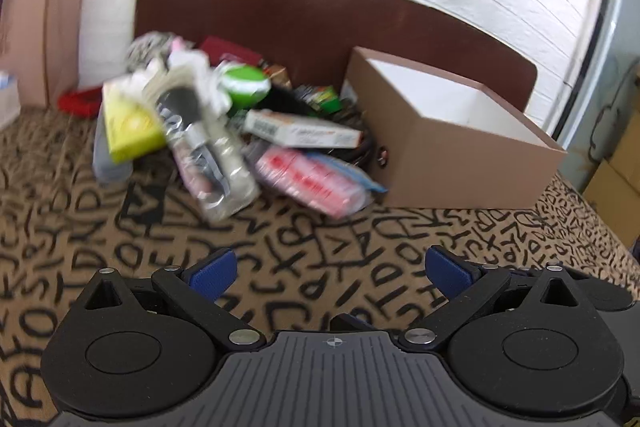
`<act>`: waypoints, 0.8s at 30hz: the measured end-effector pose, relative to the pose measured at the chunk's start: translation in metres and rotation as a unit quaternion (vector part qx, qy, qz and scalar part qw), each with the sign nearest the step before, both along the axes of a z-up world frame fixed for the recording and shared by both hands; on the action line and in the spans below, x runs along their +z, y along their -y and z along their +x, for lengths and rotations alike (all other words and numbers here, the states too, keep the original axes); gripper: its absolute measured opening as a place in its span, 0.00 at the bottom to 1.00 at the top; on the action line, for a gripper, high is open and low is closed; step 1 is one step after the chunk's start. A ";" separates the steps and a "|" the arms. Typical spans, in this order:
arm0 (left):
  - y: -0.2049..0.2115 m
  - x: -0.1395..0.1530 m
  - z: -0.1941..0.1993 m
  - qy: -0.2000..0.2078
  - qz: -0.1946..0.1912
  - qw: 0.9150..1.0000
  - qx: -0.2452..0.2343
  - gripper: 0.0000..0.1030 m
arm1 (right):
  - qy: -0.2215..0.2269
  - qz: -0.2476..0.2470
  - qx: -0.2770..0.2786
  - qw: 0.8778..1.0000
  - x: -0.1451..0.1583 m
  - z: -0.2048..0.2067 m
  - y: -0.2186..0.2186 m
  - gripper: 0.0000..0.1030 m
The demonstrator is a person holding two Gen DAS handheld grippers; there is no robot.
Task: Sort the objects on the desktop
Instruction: 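Grasp the clear sleeve holding a black brush with the left gripper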
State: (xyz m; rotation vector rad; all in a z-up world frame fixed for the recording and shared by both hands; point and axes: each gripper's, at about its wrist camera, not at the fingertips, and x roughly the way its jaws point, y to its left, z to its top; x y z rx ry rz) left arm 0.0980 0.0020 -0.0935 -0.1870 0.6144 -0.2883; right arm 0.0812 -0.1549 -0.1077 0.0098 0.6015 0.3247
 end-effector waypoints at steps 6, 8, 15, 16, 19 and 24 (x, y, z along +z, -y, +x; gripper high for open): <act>-0.034 0.003 0.018 -0.003 -0.019 0.999 0.026 1.00 | 0.008 -0.009 0.034 0.999 -0.004 0.012 -0.023 1.00; -0.046 0.006 0.029 -0.002 -0.025 0.999 0.031 1.00 | 0.018 -0.012 0.048 0.999 -0.005 0.017 -0.028 1.00; -0.080 0.002 0.072 -0.004 -0.040 0.998 0.050 1.00 | 0.005 -0.034 0.078 0.996 -0.019 0.055 -0.060 0.90; -0.082 -0.001 0.079 -0.008 -0.038 0.998 0.052 1.00 | 0.005 -0.033 0.080 0.996 -0.021 0.061 -0.064 0.89; -0.086 -0.008 0.098 -0.015 -0.031 0.998 0.046 0.94 | 0.011 -0.033 0.087 0.996 -0.024 0.078 -0.077 0.86; -0.092 -0.019 0.125 -0.033 -0.045 0.998 0.032 0.86 | 0.013 -0.032 0.102 0.994 -0.027 0.106 -0.093 0.81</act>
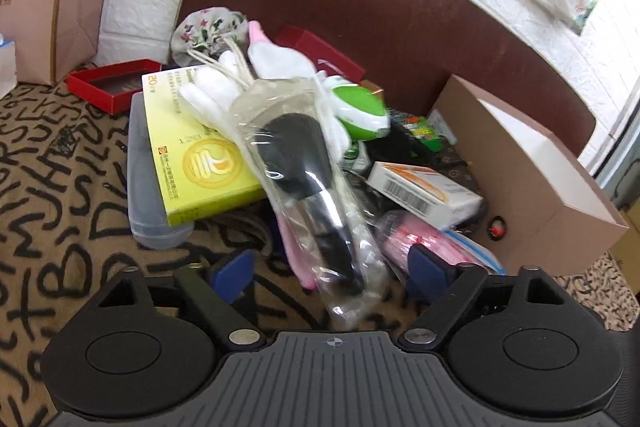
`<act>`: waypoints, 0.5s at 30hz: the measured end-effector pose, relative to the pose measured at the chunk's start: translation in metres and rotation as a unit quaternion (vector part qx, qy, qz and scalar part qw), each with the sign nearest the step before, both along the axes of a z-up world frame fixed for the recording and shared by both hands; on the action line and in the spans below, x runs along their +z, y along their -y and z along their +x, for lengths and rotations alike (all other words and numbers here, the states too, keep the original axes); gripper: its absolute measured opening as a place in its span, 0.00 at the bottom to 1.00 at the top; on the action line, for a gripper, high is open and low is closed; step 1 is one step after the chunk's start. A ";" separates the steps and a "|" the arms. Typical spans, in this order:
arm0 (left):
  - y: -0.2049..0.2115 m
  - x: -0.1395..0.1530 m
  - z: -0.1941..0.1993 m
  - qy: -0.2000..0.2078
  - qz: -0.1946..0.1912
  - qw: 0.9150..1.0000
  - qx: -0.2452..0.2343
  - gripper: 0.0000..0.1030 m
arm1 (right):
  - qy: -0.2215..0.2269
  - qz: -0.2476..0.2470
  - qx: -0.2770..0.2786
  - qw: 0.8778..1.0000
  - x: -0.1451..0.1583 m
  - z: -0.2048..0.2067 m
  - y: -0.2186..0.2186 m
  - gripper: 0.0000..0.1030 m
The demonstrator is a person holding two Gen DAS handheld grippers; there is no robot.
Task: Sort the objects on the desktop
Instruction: 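Grasp the clear sleeve holding a black brush with the left gripper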
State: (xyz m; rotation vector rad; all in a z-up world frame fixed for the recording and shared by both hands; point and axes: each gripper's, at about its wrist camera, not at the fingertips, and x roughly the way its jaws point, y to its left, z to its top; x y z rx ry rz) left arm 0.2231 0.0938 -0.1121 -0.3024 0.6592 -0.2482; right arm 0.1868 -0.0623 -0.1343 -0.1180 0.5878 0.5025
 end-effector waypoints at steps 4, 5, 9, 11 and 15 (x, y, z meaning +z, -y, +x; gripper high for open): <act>-0.010 -0.007 0.016 -0.021 -0.034 0.999 0.005 0.73 | 0.007 -0.006 -0.004 1.000 -0.003 0.016 -0.007 0.78; -0.012 -0.008 0.018 -0.022 -0.045 0.999 -0.002 0.71 | 0.007 -0.005 -0.004 1.000 -0.004 0.018 -0.007 0.77; -0.008 -0.004 0.021 -0.020 -0.042 0.999 -0.014 0.60 | 0.017 -0.022 -0.003 1.000 -0.007 0.023 -0.013 0.67; -0.007 -0.004 0.021 -0.025 -0.051 0.998 -0.019 0.56 | 0.027 -0.033 -0.001 0.999 -0.006 0.020 -0.014 0.62; -0.003 -0.005 0.014 -0.037 -0.056 0.998 -0.014 0.47 | 0.035 -0.026 0.023 0.999 -0.001 0.007 -0.014 0.29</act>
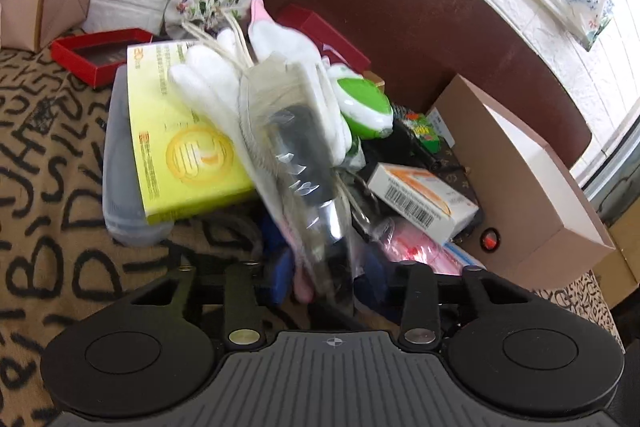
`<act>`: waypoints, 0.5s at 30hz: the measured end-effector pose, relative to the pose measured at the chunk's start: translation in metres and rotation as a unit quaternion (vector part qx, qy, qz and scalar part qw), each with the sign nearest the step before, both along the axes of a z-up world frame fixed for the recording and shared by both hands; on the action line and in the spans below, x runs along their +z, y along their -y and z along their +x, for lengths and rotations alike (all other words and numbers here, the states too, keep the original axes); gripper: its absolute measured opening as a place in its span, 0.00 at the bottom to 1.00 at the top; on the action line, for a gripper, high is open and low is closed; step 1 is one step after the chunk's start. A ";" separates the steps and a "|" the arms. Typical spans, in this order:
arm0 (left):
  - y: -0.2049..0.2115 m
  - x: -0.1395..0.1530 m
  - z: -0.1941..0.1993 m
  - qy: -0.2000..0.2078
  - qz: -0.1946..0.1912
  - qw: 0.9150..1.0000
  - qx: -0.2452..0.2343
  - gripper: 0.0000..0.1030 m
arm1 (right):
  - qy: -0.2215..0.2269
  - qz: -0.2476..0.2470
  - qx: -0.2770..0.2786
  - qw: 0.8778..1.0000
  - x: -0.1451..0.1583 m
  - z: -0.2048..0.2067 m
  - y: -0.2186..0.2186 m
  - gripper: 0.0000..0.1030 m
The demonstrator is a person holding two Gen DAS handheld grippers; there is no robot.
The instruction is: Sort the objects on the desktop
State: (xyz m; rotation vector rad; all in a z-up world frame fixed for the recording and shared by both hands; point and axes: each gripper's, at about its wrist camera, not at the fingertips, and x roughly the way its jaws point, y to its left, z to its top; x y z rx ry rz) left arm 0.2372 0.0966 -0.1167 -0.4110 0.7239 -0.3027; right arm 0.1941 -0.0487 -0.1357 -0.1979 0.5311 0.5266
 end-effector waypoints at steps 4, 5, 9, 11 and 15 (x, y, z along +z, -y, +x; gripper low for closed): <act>0.002 0.001 -0.020 -0.011 -0.013 1.000 0.002 0.43 | -0.010 -0.011 0.004 1.000 0.003 -0.013 0.002 0.20; 0.003 0.001 -0.026 -0.013 -0.016 1.000 -0.002 0.43 | -0.019 -0.007 0.008 1.000 0.004 -0.017 0.005 0.13; 0.009 0.004 -0.051 -0.020 -0.015 1.000 -0.016 0.42 | -0.050 0.013 0.032 0.998 0.004 -0.044 0.012 0.01; 0.009 0.002 -0.064 -0.024 -0.019 0.999 -0.010 0.42 | -0.056 0.017 0.046 0.997 0.003 -0.059 0.013 0.01; -0.002 -0.002 -0.084 -0.024 -0.015 0.999 0.025 0.50 | -0.067 0.018 0.069 0.995 0.000 -0.079 0.013 0.08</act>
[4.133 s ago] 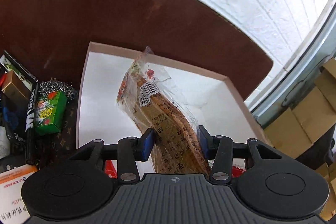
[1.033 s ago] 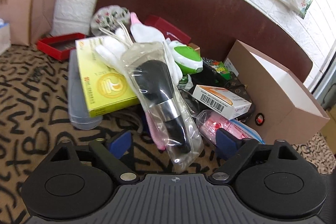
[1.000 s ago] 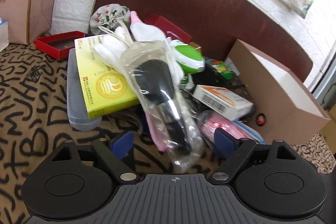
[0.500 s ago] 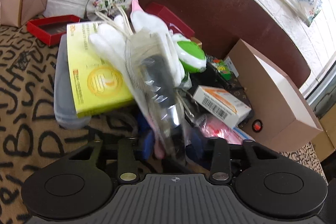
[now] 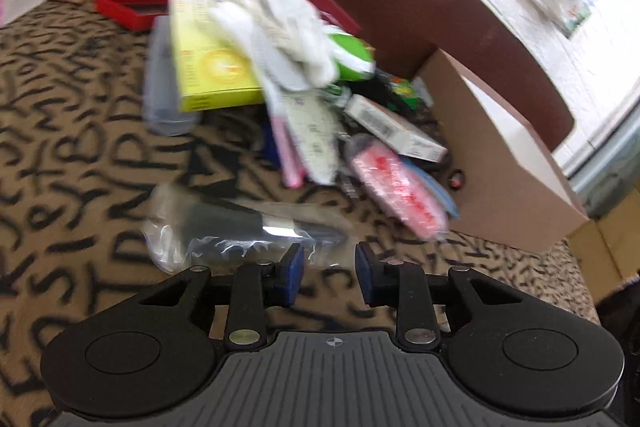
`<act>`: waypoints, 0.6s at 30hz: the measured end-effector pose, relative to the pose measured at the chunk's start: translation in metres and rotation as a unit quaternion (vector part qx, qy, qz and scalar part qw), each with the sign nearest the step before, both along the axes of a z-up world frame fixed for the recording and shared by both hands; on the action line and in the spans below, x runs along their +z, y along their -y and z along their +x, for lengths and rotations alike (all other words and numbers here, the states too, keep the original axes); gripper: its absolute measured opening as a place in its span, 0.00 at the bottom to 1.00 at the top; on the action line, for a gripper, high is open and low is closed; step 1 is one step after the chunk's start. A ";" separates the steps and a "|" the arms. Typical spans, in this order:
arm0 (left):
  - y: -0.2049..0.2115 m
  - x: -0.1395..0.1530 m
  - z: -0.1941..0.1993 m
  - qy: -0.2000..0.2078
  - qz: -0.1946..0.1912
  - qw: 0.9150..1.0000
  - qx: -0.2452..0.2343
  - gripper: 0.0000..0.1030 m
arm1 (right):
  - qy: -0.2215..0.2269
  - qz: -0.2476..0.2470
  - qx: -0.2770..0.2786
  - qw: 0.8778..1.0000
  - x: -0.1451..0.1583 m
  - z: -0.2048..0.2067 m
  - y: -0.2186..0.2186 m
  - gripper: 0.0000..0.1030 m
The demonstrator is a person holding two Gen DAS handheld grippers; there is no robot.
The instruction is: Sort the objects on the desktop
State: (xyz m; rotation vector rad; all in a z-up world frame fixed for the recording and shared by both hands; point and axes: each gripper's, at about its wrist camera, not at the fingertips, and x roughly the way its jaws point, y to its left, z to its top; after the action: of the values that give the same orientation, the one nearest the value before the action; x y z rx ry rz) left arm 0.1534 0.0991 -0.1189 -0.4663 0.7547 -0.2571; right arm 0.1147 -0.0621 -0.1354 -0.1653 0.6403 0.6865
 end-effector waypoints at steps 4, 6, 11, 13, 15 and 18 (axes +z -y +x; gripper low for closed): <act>-0.024 -0.007 -0.013 -0.025 -0.013 0.999 0.031 0.78 | 0.029 -0.020 0.000 0.999 0.000 -0.009 0.001 0.58; -0.036 -0.009 -0.017 -0.030 -0.019 0.998 0.047 0.79 | 0.035 -0.019 0.001 0.999 0.001 -0.009 0.003 0.59; -0.046 -0.014 -0.010 -0.040 -0.043 0.996 0.062 0.82 | 0.050 -0.044 0.014 0.998 -0.001 0.012 -0.005 0.67; -0.043 -0.015 -0.006 -0.038 -0.033 0.997 0.056 0.84 | 0.050 -0.059 0.023 0.997 -0.005 0.024 -0.010 0.72; -0.042 -0.017 0.001 -0.029 -0.026 0.998 0.054 0.84 | 0.053 -0.076 0.032 0.995 -0.010 0.037 -0.014 0.74; -0.042 -0.018 0.014 -0.023 -0.022 0.998 0.060 0.84 | 0.067 -0.093 0.030 0.993 -0.015 0.052 -0.016 0.79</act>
State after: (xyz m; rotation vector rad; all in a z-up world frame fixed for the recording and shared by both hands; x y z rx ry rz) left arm 0.1676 0.1413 -0.1369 -0.5591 0.7634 -0.1517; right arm 0.1665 -0.0462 -0.1502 -0.4011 0.5712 0.6664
